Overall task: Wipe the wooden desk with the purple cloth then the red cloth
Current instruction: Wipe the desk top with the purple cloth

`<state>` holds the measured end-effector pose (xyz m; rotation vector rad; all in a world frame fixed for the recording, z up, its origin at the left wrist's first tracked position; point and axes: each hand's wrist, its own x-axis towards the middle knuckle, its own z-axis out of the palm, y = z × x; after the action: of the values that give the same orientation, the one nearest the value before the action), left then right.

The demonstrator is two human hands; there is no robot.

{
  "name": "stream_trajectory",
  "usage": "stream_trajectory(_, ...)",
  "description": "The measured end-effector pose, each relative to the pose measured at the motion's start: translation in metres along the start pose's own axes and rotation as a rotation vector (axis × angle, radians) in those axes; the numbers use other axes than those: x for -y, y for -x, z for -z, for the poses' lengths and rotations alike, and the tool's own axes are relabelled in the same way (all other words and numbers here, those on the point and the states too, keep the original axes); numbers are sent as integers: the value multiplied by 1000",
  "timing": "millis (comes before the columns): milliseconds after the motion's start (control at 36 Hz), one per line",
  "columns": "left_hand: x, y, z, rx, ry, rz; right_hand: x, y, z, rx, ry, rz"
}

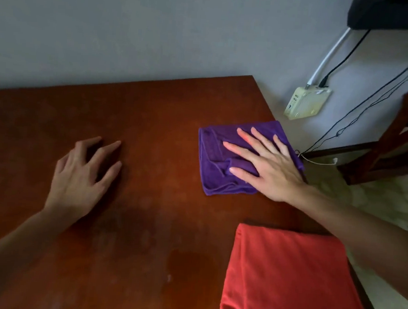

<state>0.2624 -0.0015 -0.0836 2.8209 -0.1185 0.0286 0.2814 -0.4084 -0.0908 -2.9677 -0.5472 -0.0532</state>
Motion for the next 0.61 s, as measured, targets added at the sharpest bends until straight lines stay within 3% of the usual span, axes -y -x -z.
stream_trajectory(333,8,0,-4,24,-62,-56,-25,-201,1,49,-49,-106)
stream_trajectory(611,8,1,-5,6,-63,-81,25,-189,-4,47,-44,-216)
